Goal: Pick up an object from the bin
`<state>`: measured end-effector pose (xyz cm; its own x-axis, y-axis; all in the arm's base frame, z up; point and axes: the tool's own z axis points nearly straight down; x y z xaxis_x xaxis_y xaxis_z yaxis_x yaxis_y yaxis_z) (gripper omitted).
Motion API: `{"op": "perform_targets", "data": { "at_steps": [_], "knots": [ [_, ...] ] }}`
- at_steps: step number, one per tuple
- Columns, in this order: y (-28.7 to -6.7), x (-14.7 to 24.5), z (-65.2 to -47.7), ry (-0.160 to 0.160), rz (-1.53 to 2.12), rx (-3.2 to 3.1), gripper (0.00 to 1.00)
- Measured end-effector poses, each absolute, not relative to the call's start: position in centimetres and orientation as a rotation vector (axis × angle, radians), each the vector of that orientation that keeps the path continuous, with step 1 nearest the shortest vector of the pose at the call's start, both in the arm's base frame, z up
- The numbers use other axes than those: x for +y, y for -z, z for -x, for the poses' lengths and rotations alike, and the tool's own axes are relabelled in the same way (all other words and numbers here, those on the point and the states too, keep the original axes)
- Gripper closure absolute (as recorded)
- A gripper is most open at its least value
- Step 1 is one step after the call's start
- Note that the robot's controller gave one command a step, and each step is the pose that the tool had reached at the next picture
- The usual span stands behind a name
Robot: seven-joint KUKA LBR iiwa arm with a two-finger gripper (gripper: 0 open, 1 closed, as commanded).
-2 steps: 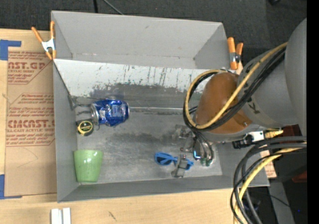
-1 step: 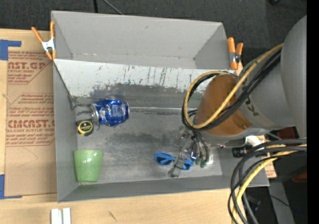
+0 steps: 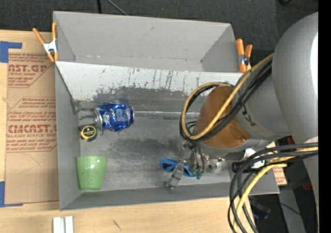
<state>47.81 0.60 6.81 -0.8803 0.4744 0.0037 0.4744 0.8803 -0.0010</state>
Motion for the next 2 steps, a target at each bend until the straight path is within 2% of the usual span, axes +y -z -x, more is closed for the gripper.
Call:
{"op": "perform_targets", "data": {
  "at_steps": [1,2],
  "knots": [
    [-6.77,0.62,-47.81,-0.001,0.767,-3.042,0.00],
    [-6.79,0.62,-47.79,-0.001,0.766,-3.042,1.00]
  ]
}}
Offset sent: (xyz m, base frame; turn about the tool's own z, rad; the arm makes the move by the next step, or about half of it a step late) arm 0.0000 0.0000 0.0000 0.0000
